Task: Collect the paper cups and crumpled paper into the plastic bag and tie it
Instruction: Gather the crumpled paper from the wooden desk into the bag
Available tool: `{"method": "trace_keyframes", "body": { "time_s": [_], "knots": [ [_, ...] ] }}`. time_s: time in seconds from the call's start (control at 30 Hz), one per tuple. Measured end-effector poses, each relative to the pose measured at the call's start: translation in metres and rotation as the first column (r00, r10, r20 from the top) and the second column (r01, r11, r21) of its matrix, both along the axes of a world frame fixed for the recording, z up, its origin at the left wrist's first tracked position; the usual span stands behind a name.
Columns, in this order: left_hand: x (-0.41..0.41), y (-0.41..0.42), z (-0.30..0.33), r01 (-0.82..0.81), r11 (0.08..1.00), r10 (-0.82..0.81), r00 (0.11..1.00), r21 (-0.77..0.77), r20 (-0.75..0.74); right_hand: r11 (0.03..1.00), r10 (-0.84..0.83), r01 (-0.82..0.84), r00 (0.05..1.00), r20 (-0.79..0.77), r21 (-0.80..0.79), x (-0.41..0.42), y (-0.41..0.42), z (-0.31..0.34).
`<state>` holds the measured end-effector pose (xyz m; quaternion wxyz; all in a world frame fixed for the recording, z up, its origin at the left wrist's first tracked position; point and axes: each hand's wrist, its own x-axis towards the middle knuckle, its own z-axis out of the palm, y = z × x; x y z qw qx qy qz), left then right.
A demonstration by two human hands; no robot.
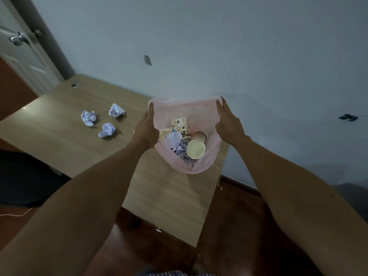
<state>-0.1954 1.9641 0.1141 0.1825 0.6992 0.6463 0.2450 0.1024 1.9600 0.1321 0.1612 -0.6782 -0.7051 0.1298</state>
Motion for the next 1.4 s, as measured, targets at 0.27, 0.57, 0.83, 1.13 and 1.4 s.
{"method": "trace_keyframes", "body": {
  "time_s": [0.27, 0.57, 0.83, 1.13, 1.4],
  "knots": [
    [-0.019, 0.085, -0.012, 0.173, 0.985, -0.173, 0.984, 0.008, 0.044, 0.991, -0.101, 0.098, 0.995, 0.027, 0.094, -0.021, 0.039, -0.002],
    [-0.053, 0.155, -0.039, 0.438, 0.899, -0.438, 0.898, -0.006, 0.034, 0.950, -0.279, 0.274, 0.960, 0.017, 0.153, -0.075, 0.031, -0.020],
    [-0.129, 0.129, -0.075, 0.406, 0.904, -0.400, 0.914, -0.135, 0.070, 0.925, -0.370, 0.371, 0.929, -0.020, 0.084, -0.122, 0.021, -0.037],
    [-0.147, 0.105, -0.114, 0.370, 0.890, -0.380, 0.925, -0.268, 0.013, 0.928, -0.373, 0.371, 0.927, 0.032, 0.046, -0.136, 0.020, -0.041],
    [-0.107, 0.108, -0.043, 0.257, 0.915, -0.344, 0.901, 0.312, 0.266, 0.922, -0.382, 0.379, 0.924, 0.018, 0.078, -0.136, 0.030, -0.049]
  ]
}}
